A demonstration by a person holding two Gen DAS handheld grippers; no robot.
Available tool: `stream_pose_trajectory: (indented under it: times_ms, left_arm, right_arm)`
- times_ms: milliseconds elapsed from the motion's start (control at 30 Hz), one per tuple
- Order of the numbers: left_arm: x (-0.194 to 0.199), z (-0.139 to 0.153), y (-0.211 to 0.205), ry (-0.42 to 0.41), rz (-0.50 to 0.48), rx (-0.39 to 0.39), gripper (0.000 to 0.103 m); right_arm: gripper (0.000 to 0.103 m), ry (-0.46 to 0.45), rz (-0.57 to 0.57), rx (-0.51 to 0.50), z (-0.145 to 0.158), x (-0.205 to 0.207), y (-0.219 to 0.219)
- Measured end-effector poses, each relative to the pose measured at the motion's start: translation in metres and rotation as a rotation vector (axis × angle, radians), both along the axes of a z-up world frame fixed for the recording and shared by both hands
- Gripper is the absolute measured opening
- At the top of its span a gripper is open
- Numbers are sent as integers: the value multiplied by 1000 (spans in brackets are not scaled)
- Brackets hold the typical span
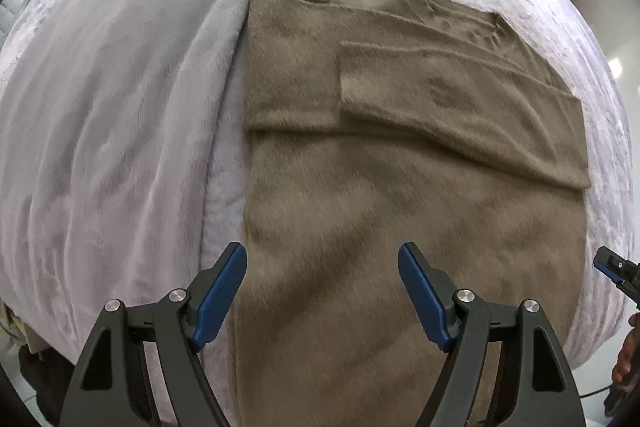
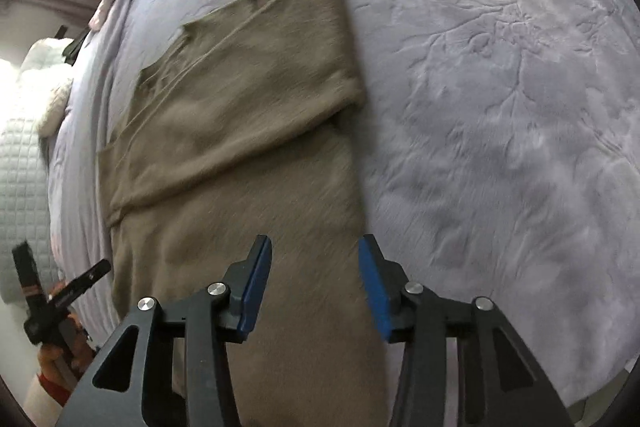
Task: Fold small clothes
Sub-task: 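Smooth the folded side edge with the right tool and withdraw both tools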
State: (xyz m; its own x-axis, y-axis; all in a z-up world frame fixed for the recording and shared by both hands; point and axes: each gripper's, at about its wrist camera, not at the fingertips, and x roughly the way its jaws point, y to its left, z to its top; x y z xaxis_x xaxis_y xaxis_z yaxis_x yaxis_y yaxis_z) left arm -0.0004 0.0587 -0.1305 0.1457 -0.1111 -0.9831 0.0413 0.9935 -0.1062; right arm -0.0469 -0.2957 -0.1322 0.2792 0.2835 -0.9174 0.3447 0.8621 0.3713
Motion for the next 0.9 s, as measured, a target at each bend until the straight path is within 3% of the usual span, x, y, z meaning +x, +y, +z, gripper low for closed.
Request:
stream_pose_trajectory:
  times_ms: [400, 900]
  left_arm:
    - [-37, 19, -26, 24, -108, 9, 79]
    - [-42, 32, -42, 37, -134, 25, 79]
  right_arm:
    - [51, -12, 62, 61, 25, -21, 53]
    - [54, -50, 32, 51, 39, -24, 53]
